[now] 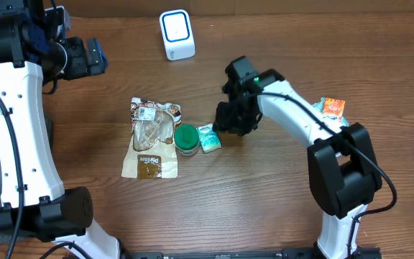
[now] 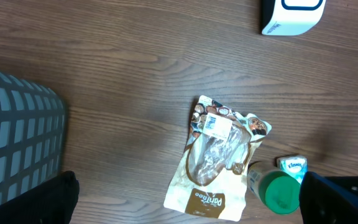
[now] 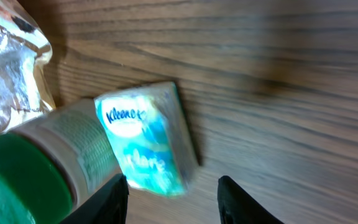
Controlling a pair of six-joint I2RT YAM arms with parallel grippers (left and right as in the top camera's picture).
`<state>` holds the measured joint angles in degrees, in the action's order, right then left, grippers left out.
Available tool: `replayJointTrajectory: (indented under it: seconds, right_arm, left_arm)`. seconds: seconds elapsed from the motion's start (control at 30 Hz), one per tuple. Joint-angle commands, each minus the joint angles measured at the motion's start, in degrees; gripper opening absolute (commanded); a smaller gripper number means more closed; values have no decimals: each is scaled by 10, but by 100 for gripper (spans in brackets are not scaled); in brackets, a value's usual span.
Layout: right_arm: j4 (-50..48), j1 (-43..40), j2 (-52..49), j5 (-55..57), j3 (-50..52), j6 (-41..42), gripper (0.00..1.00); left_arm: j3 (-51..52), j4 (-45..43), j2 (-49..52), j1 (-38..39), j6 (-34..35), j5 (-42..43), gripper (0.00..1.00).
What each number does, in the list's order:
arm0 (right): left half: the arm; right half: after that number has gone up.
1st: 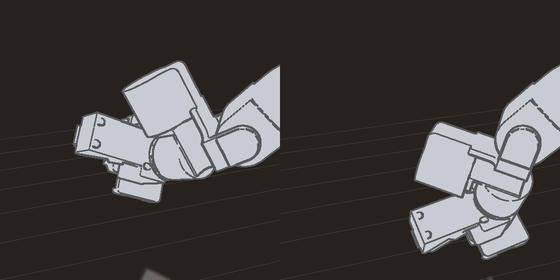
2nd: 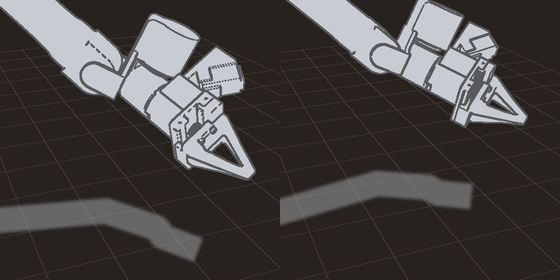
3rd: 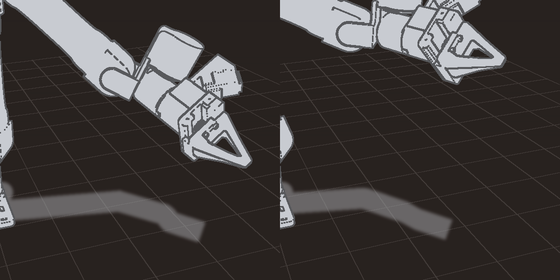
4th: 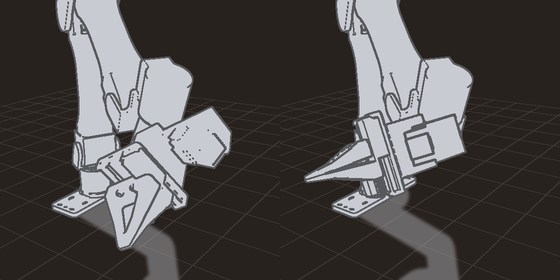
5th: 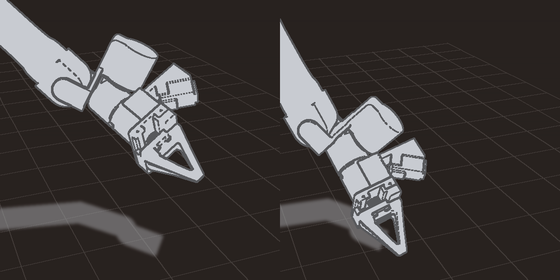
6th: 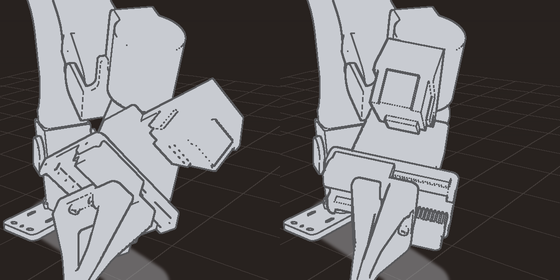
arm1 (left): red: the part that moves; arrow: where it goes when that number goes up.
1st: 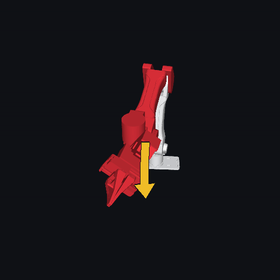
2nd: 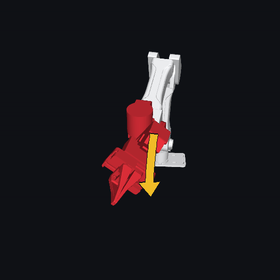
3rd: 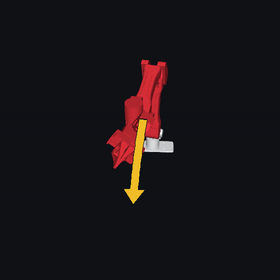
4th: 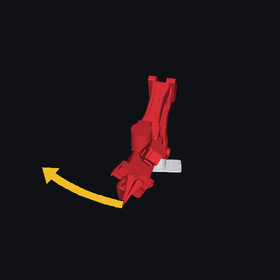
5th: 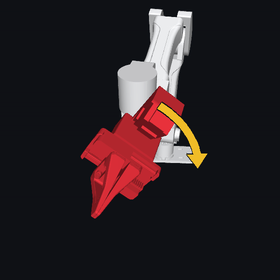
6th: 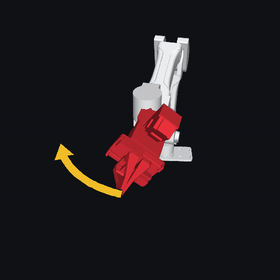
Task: Scan the item barcode
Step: 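Reach the right gripper to the teal Kleenex pack, then grasp the teal Kleenex pack with the right gripper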
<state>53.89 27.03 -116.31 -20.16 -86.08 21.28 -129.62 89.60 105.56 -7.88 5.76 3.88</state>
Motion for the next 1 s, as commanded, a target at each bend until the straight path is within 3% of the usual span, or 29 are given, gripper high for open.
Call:
replayJointTrajectory:
  seconds: [0.0,0.33,0.97]
  right_arm:
    - [-26,4,4,-5,28,40,43]
    - [-100,7,3,-33,99,88,40]
    - [-125,-37,3,21,73,44,35]
  left_arm:
    - [2,-1,3,0,-7,2,100]
    - [2,-1,3,0,-7,2,100]
    - [2,-1,3,0,-7,2,100]
